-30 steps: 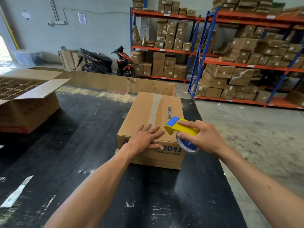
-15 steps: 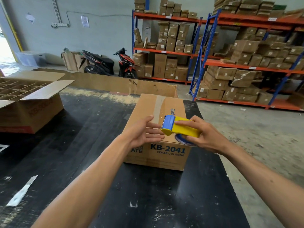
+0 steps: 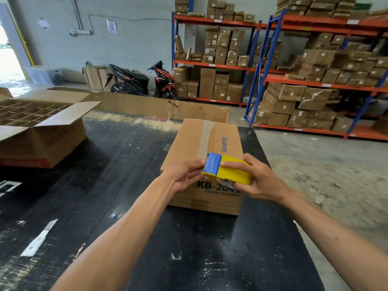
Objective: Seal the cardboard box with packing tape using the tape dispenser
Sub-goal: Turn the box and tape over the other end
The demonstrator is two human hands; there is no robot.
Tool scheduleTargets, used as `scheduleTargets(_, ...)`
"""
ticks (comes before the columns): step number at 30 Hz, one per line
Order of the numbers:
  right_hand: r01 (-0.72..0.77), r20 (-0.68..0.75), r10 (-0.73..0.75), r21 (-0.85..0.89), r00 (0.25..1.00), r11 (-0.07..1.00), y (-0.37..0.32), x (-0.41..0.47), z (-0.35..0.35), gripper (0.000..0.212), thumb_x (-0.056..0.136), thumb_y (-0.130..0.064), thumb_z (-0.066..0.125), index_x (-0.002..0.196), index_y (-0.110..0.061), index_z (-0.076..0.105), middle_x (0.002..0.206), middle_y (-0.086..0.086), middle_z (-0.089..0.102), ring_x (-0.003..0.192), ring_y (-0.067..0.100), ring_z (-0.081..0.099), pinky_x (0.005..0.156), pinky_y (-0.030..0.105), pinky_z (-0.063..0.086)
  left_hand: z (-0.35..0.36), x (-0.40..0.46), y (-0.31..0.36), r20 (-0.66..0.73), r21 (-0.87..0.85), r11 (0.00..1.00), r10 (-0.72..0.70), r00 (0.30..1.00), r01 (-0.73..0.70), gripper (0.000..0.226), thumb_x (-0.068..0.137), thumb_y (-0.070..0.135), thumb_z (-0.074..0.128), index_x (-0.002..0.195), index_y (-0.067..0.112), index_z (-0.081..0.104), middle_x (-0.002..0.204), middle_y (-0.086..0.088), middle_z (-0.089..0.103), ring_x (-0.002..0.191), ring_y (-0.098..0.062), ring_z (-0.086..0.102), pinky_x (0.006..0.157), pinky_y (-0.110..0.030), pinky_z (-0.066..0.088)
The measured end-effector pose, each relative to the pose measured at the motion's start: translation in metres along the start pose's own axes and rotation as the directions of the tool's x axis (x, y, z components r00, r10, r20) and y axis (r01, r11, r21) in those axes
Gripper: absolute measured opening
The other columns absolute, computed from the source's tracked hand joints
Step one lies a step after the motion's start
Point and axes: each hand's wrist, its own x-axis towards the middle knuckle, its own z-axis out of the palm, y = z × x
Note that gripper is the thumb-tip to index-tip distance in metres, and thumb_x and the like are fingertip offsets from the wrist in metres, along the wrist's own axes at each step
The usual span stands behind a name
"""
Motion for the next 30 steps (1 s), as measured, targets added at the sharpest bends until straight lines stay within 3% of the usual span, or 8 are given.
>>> scheduleTargets(3,-0.029,0.051,0.031,-0.033,0.998,0.999,-0.002,0.002,0.003,0.053,0.084,-0.057,0.067,0.135,-0.046,0.055,0.099,-0.001,0.051,0.086,0.010,0.054,0.071,0.020,0.047,0.000,-0.002,0.002,-0.028,0.080,0.995,0.065,0.998,-0.062,0.025,0.092,0.000,0.062,0.117,0.000,0.065,0.101,-0.014,0.074,0.083,-0.020,0.072,0.062,-0.027,0.060)
scheduleTargets(8,-0.042,0.104,0.052,-0.098,0.993,0.994,-0.006,0.011,0.006,0.055,0.085,-0.067,0.057,0.138,-0.057,0.046,0.100,-0.004,0.050,0.085,0.011,0.050,0.066,0.020,0.044,-0.003,-0.004,0.000,-0.191,0.187,0.964,0.227,0.955,-0.192,0.024,0.089,-0.009,0.060,0.111,-0.002,0.065,0.102,-0.022,0.072,0.079,-0.023,0.071,0.062,-0.030,0.062)
scheduleTargets(12,-0.005,0.160,0.030,-0.154,0.987,0.988,-0.009,0.024,0.005,0.054,0.086,-0.066,0.057,0.138,-0.057,0.046,0.097,-0.004,0.049,0.081,0.011,0.047,0.064,0.019,0.039,-0.013,-0.002,0.002,-0.250,0.147,0.966,0.242,0.937,-0.211,0.022,0.085,-0.009,0.066,0.106,-0.001,0.069,0.093,-0.019,0.074,0.084,-0.027,0.074,0.065,-0.032,0.062)
scheduleTargets(16,-0.038,0.180,0.071,-0.182,0.981,0.982,0.003,0.022,-0.008,0.052,0.083,-0.073,0.054,0.133,-0.066,0.043,0.096,-0.002,0.054,0.079,0.015,0.054,0.061,0.036,0.052,-0.048,-0.004,0.012,-0.355,0.093,0.967,0.256,0.899,-0.239,0.026,0.081,-0.011,0.071,0.104,-0.001,0.070,0.098,-0.019,0.073,0.092,-0.028,0.072,0.074,-0.031,0.061)
scheduleTargets(18,-0.034,0.218,0.079,-0.205,0.973,0.978,0.007,0.022,-0.012,0.052,0.083,-0.074,0.052,0.134,-0.065,0.043,0.097,-0.003,0.053,0.078,0.015,0.054,0.061,0.037,0.053,-0.059,-0.003,0.009,-0.342,0.125,0.956,0.294,0.893,-0.267,0.027,0.080,-0.009,0.073,0.107,-0.003,0.069,0.097,-0.019,0.072,0.088,-0.026,0.073,0.074,-0.030,0.062)
scheduleTargets(21,-0.018,0.268,0.095,-0.274,0.959,0.961,-0.002,0.031,-0.005,0.056,0.082,-0.075,0.047,0.136,-0.062,0.043,0.098,-0.004,0.050,0.080,0.011,0.051,0.063,0.028,0.049,-0.066,0.005,-0.001,-0.389,0.278,0.904,0.414,0.823,-0.324,0.030,0.080,-0.001,0.077,0.108,0.004,0.072,0.086,-0.010,0.076,0.075,-0.017,0.074,0.071,-0.027,0.061)
scheduleTargets(25,0.027,0.266,0.079,-0.370,0.961,0.928,-0.019,0.045,0.019,0.054,0.082,-0.069,0.054,0.135,-0.058,0.049,0.091,-0.005,0.047,0.076,0.011,0.045,0.061,0.024,0.036,-0.082,0.009,-0.007,-0.434,0.506,0.793,0.574,0.694,-0.339,0.024,0.081,0.013,0.078,0.102,0.023,0.074,0.079,0.008,0.076,0.080,-0.007,0.073,0.076,-0.023,0.056)
scheduleTargets(30,0.043,0.325,0.096,-0.395,0.941,0.918,-0.035,0.061,0.034,0.052,0.085,-0.064,0.059,0.135,-0.056,0.050,0.092,-0.003,0.049,0.081,0.019,0.053,0.065,0.032,0.045,-0.093,0.013,-0.014,-0.463,0.588,0.749,0.621,0.632,-0.306,0.026,0.081,0.014,0.077,0.106,0.021,0.074,0.076,0.014,0.074,0.084,-0.001,0.069,0.092,-0.026,0.053)
